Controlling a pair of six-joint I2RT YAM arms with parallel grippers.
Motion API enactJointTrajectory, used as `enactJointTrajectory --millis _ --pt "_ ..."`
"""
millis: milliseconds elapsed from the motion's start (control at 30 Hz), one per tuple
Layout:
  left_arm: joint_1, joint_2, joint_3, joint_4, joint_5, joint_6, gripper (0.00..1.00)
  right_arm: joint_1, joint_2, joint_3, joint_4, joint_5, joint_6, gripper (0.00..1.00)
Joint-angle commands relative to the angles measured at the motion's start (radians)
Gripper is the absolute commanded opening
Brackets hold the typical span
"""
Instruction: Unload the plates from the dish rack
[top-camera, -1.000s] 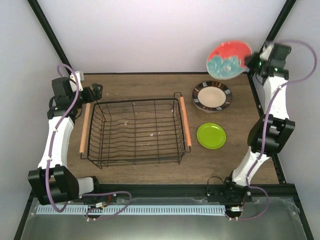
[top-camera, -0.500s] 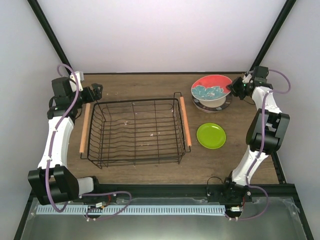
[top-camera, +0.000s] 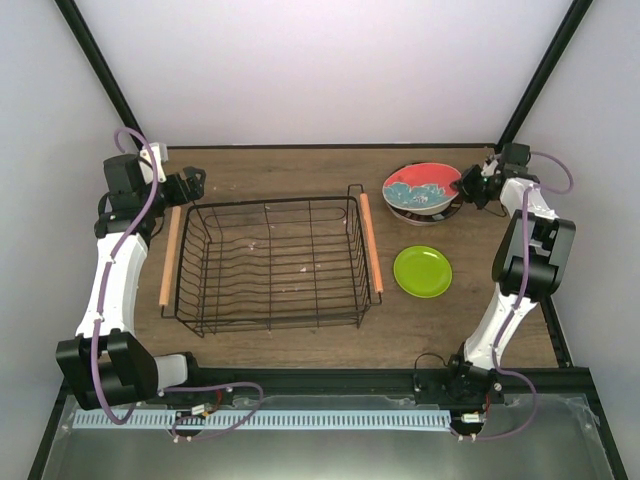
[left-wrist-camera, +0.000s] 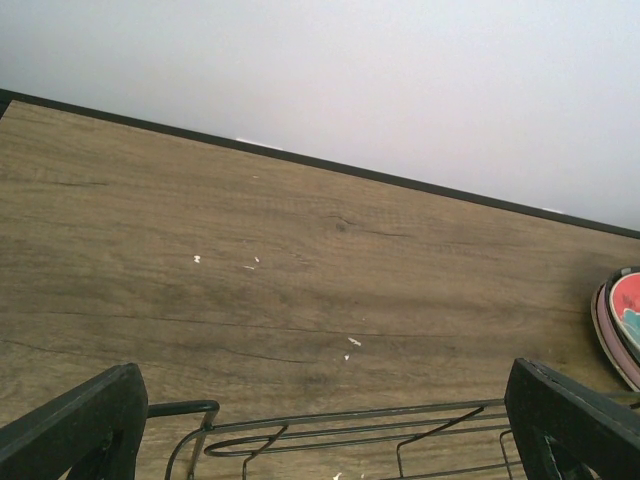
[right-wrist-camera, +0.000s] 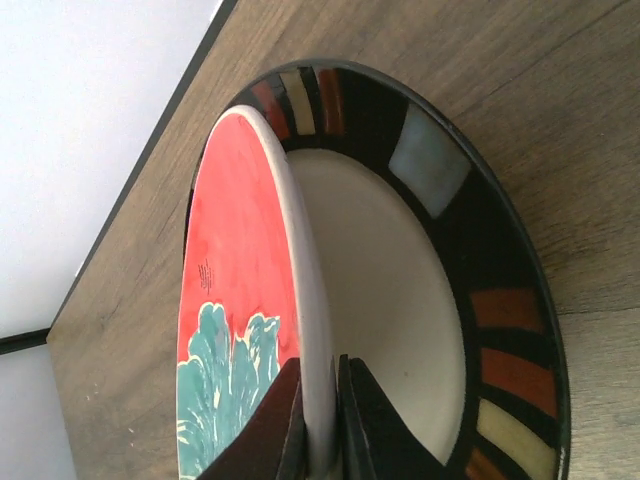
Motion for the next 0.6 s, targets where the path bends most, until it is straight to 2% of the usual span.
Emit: enactJointTrajectory --millis 0,167,300,367,567 --pt "-0.003 0.006 0.011 -0.005 0.003 0.003 1.0 -0.002 -0.026 0.017 0.073 -0.069 0.015 0.02" --pt "-0.005 0.009 0.013 -0.003 0.005 0.001 1.0 -0.003 -0.018 0.014 0.056 -0.053 0.005 0.11" --pt "-0.004 0.008 0.014 -0.004 0.007 0.001 1.0 -0.002 -0.014 0.014 0.038 -0.034 -0.01 0.31" --pt "-0.004 0.008 0.012 -0.003 0.007 0.0 1.0 -0.002 -0.01 0.017 0.025 -0.023 -0.021 0.37" --pt "-0.004 0.008 0.007 -0.001 0.011 -0.003 1.0 -0.002 -0.002 0.031 -0.03 0.032 -0.055 0.43"
